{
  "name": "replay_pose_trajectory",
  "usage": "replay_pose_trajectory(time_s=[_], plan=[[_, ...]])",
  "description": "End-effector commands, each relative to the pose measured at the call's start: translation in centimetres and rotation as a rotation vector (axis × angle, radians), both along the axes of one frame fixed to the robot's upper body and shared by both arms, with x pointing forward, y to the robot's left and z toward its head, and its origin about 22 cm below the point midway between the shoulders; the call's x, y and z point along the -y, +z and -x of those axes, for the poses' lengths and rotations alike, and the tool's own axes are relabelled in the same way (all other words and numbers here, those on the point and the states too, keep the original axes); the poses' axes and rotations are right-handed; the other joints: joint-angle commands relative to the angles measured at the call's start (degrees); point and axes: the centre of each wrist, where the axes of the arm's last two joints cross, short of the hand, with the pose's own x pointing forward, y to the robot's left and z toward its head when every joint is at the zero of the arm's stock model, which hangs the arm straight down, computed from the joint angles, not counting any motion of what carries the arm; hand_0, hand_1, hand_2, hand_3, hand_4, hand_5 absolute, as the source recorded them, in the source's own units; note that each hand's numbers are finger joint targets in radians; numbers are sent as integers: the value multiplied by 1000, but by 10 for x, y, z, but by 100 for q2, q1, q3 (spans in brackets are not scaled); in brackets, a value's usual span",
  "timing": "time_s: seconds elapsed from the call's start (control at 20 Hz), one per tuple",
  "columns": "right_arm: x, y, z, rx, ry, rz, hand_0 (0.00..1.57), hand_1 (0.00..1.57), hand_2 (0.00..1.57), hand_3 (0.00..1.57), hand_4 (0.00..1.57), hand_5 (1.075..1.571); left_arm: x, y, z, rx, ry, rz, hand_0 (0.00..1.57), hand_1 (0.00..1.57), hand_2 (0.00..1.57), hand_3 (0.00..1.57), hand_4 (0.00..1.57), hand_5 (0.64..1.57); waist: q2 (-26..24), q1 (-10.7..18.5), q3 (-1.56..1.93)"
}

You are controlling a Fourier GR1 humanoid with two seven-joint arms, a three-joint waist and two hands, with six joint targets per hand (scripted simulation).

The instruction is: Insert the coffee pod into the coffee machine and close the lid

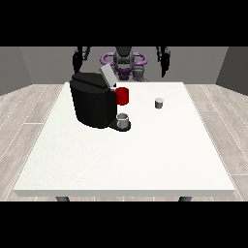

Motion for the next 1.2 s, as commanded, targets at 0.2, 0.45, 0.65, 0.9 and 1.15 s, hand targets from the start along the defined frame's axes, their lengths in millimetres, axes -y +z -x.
replay_pose_trajectory(time_s=[0.2,0.45,0.65,0.9,1.15], plan=[[0,-32,12,-14,-16,-38,0,0,0,0,328,1571,-6,2,1,55,-107,56,0,0,0,0,695,1571,-55,213,5],[20,-13,0,79,-61,-131,0,0,0,0,324,1571,-6,0,1,36,-155,-60,0,0,0,0,617,1571,-78,117,5],[10,-2,-2,110,-7,-124,0,0,0,0,358,1571,-55,7,-17,-9,-90,-203,0,0,0,0,450,1571,215,-184,4],[-14,1,-18,194,19,-101,0,0,0,0,302,1571,-58,18,-47,10,-76,-325,0,0,0,0,0,1571,718,-342,4],[-25,11,-25,237,82,-114,0,0,0,0,399,1571,-75,17,-59,-16,-42,-526,0,0,0,0,0,1571,1095,-600,4]])
